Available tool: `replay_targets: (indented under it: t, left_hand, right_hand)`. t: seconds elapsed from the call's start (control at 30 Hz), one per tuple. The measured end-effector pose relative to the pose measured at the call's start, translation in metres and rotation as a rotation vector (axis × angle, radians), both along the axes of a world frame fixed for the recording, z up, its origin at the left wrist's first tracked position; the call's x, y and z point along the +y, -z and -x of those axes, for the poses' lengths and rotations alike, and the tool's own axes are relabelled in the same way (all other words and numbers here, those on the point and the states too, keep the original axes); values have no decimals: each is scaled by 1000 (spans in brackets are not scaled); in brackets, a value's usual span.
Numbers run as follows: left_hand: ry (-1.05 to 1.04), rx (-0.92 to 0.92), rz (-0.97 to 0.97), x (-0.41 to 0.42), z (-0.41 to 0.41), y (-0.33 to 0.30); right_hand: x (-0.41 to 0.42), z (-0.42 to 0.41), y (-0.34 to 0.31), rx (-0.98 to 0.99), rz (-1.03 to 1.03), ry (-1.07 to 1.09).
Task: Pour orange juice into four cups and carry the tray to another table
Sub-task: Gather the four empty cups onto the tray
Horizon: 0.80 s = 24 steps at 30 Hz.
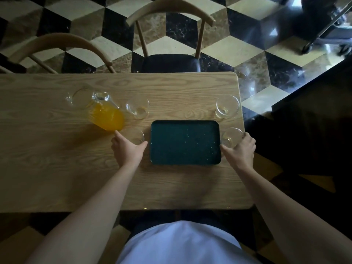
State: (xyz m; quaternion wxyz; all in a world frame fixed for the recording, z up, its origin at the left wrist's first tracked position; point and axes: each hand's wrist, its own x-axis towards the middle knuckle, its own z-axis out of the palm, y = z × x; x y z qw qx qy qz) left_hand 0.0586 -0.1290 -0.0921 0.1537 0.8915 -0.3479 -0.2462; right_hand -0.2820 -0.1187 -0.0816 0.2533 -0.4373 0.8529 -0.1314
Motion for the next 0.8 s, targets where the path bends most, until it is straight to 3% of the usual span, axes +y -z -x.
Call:
replay_targets:
  t: [0.27,0.53,0.8]
  left_hand:
    - [18,-21,26,-5,2,-9]
    - [251,9,336,4,47,-29]
    - [429,121,219,-15,81,-24]
  right_hand:
    - [-5,2,-5,-22,68,-12]
    - [-13,-30,-16,-35,232,-169]
    - [-30,-58,-7,-138,177,-289]
